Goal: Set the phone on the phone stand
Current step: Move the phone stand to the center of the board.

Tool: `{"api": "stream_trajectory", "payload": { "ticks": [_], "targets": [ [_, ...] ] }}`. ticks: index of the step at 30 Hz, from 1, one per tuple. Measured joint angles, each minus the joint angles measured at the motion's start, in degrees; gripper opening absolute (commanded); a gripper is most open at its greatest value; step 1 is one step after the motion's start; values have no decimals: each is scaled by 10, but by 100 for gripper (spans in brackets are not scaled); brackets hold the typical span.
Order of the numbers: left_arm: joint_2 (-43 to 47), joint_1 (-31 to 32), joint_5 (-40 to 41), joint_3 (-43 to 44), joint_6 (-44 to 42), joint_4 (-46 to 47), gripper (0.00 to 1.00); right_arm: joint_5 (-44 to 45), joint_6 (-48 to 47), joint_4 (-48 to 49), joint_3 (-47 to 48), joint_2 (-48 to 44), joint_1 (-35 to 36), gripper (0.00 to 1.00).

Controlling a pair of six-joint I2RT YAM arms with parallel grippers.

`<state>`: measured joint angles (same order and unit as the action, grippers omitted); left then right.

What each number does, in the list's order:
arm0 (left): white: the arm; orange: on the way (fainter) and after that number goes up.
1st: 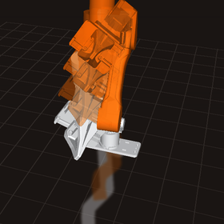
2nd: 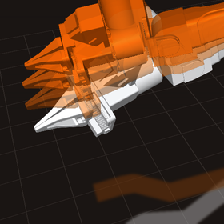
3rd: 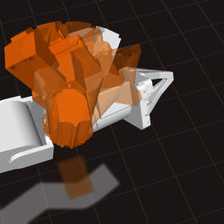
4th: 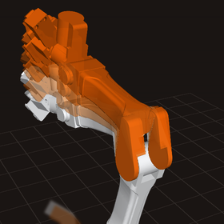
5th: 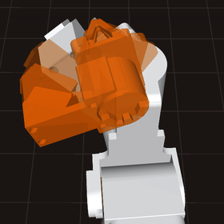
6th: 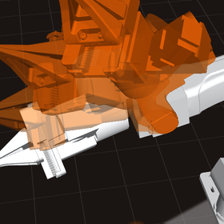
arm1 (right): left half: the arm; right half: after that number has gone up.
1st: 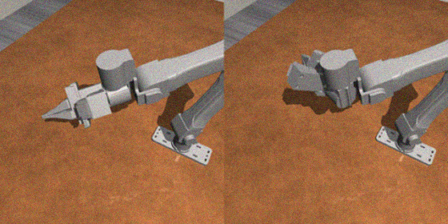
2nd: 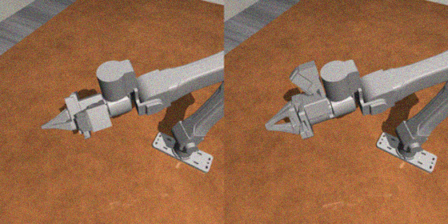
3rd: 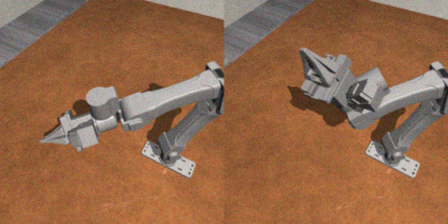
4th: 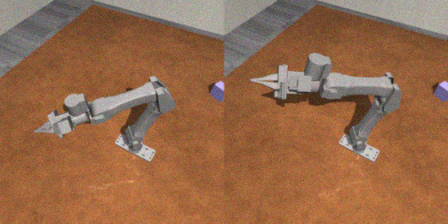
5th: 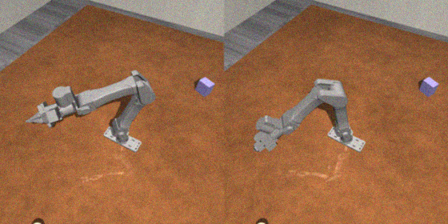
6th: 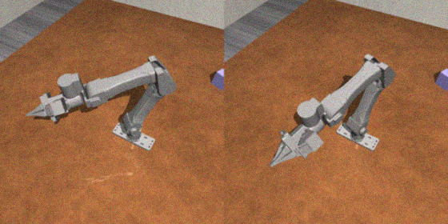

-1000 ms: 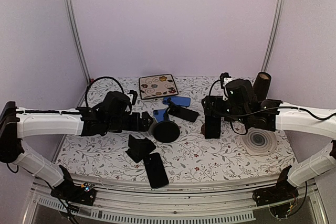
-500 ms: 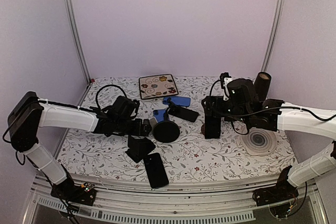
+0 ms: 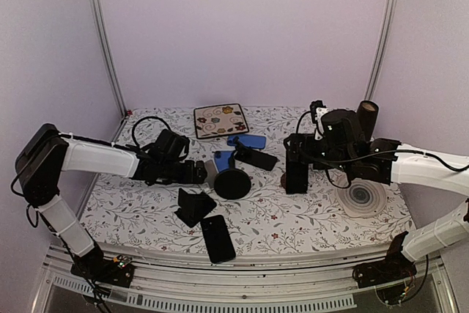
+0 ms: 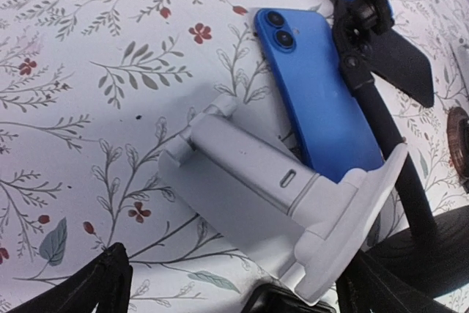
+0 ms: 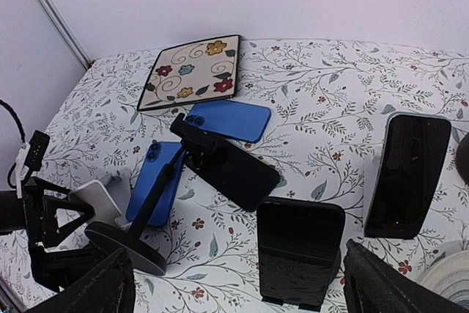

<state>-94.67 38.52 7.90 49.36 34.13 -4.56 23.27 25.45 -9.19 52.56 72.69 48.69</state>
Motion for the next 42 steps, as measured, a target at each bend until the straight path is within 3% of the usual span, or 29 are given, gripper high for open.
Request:
{"api": "stream_trajectory", "payload": {
  "ticks": [15, 32, 42],
  "targets": [
    [-24, -77, 1, 16, -14, 15, 97, -1, 0, -5, -6, -3, 0, 99],
    [-35, -96, 5, 32, -28, 15, 97, -1, 0, -10, -7, -7, 0, 99],
    [21, -89, 20, 1, -27, -16, 97, -11, 0, -10, -7, -7, 0, 99]
  ]
}}
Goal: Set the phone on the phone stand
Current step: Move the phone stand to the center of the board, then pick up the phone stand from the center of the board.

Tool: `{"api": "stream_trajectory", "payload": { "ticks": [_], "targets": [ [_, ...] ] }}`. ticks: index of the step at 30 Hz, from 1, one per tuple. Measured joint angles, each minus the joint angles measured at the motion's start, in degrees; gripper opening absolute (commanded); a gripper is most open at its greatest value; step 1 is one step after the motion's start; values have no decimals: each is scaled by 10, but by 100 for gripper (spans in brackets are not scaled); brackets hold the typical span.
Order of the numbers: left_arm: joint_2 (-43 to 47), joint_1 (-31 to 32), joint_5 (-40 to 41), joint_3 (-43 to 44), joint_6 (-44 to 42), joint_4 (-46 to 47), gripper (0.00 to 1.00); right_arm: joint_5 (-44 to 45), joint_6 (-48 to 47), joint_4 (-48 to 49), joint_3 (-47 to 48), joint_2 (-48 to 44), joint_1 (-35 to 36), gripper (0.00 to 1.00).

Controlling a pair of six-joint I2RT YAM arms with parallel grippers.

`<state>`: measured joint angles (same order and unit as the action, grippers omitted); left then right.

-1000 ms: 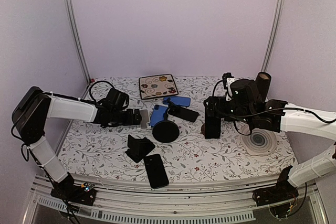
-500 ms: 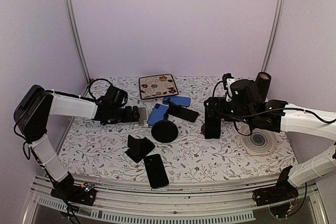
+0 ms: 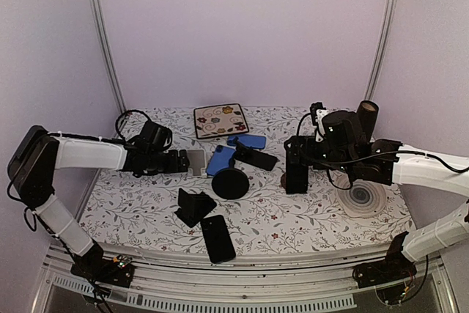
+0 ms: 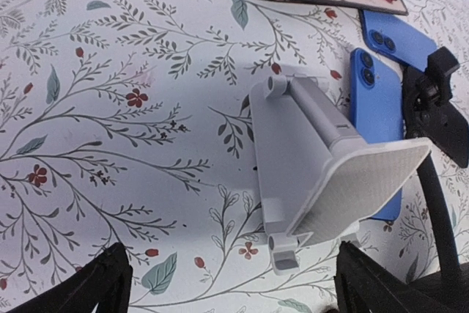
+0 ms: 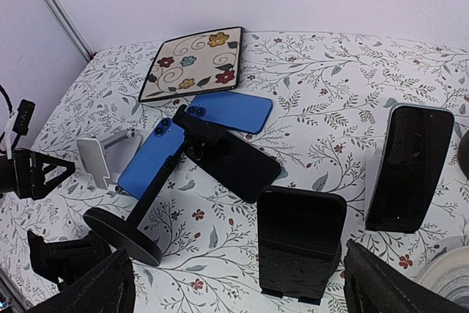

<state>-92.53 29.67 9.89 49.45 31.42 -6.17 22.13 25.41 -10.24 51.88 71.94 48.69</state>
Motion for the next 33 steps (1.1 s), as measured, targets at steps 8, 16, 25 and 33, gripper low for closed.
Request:
{"api": "stream_trajectory", "payload": {
  "ticks": [8, 16, 25, 33],
  "targets": [
    [64, 32, 7, -21, 5, -25, 97, -4, 0, 0, 0, 0, 0, 99],
    [135, 80, 24, -36, 28, -56, 97, -15, -2, 4, 0, 0, 0, 99],
    [182, 147, 47, -71, 70, -89, 97, -22, -7, 8, 0, 5, 0, 99],
    [217, 203, 68, -101, 107, -114, 97, -30, -8, 15, 0, 13, 0, 99]
  ]
}}
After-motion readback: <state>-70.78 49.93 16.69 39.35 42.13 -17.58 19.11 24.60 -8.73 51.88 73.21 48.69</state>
